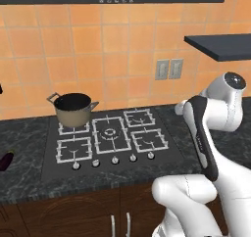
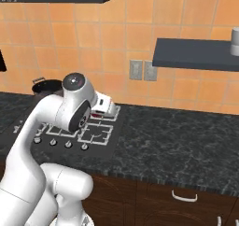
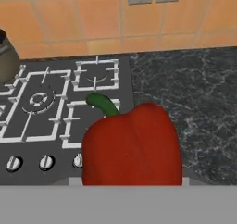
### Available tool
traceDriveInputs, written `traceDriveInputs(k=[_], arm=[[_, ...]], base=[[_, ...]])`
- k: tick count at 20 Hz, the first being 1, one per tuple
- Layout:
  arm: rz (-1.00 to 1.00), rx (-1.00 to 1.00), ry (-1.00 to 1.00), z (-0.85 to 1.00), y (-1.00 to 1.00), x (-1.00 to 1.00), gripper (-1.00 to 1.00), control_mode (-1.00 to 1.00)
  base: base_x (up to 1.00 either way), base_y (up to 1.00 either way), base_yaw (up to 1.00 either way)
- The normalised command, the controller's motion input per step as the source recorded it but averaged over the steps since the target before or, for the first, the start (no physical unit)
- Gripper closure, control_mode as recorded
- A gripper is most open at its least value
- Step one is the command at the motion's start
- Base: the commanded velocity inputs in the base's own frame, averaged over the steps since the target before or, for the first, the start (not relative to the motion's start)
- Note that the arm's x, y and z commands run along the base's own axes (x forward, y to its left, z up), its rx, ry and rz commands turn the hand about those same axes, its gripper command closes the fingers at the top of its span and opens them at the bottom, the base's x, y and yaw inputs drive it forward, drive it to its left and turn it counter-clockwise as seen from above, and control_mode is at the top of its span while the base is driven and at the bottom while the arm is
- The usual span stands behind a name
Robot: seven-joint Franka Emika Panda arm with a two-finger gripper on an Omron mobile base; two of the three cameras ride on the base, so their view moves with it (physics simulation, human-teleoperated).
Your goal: Put the eggplant and bell pepper in the pot. Retrieve the spatula and lightly stir the vegetables in the pot.
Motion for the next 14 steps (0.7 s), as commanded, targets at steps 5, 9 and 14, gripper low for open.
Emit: traceDriveInputs(k=[5,9,14], arm=[[0.00,0.00,0.00,0.00,0.00,0.00,1.00,1.00],[0.00,0.00,0.00,0.00,0.00,0.00,1.00,1.00],[0.00,0.00,0.00,0.00,0.00,0.00,1.00,1.00]], base=[[-0.02,0.04,0.00],[-0.39,0.80,0.10],[-0.26,1.00,0.13]])
